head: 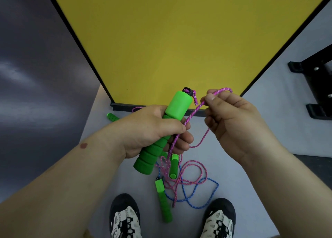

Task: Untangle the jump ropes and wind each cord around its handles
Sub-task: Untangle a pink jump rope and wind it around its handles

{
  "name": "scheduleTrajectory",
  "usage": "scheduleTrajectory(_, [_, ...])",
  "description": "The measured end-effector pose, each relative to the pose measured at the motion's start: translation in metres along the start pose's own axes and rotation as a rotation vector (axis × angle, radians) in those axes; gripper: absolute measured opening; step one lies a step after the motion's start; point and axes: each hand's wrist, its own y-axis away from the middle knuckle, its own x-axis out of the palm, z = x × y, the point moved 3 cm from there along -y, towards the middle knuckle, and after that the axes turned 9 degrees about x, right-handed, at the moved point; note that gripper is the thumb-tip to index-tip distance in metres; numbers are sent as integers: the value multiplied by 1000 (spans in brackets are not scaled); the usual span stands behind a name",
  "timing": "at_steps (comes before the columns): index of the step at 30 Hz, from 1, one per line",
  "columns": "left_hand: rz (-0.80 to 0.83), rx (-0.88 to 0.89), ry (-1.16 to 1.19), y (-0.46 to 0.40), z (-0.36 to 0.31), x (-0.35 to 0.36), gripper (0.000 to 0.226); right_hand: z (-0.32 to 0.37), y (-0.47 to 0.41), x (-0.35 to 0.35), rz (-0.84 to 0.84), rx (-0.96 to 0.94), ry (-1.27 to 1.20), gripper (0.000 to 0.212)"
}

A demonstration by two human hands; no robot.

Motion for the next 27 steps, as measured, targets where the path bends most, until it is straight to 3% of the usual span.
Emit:
scheduleTrajectory(8, [-6, -3, -18, -2, 0, -1, 5, -12, 7, 13, 202, 166, 123, 9])
scheduleTrajectory(16, [-4, -6, -7, -1, 0, 0, 5, -1, -1, -1, 18, 15, 0, 3])
scheduleTrajectory(19, [-11, -7, -6, -1, 0, 0, 5, -5, 0, 2, 61, 65, 20, 1])
scheduleTrajectory(23, [-4, -8, -7, 0, -2, 0, 5, -10, 6, 11, 187, 162, 98, 14])
scheduleTrajectory(27, [-10, -4, 1, 0, -2, 1, 4, -7, 5, 9, 137, 116, 105, 4])
